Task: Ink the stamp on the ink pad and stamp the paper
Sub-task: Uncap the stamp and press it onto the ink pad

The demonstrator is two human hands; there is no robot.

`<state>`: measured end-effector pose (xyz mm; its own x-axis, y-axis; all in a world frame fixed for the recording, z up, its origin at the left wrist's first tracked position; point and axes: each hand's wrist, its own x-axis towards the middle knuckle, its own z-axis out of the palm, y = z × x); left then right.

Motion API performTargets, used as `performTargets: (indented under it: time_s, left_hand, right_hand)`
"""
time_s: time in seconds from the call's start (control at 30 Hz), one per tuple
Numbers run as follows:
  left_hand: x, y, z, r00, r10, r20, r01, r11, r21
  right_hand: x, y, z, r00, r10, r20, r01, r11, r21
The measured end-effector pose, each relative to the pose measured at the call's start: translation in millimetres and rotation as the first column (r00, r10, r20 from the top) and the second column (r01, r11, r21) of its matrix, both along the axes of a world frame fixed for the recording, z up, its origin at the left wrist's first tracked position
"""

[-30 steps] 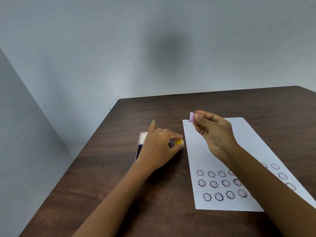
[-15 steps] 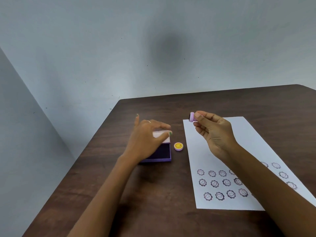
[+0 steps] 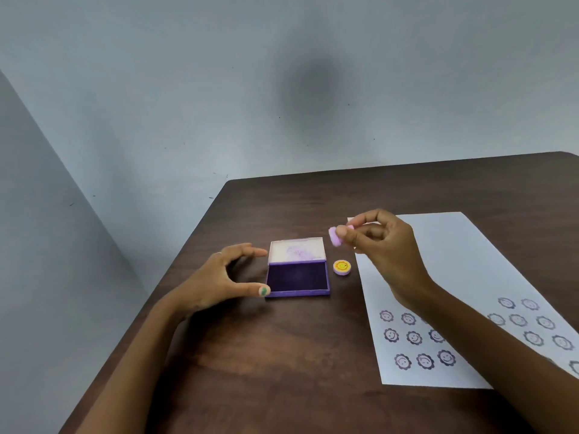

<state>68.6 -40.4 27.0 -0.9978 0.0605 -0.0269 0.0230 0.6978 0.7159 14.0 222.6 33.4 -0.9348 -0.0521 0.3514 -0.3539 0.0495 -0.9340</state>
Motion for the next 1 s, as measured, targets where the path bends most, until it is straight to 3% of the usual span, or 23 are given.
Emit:
performTargets:
  time_s: [0.2,0.5,1.0]
  left_hand:
    - [-3,-4,-5,0.999,-0.045,-0.008,0.044,0.990,-0.132]
    - [-4,-4,-7,0.999,-0.024,-0.033,0.018,0.985,-0.173]
    - [-3,-1,-5,0.999,-0.034,-0.016,0.031,0.987,-0.158]
  right_hand:
    - [4,-24,-3,0.988,0.140,-0.057,-0.128,0.976,0.177]
    - [7,-61,0,0.945,0.309,-0.106,-0.251,0.894,0.371]
    - [14,-73,-8,0.883,0.394,-0.255,-0.187,0.793,0.579]
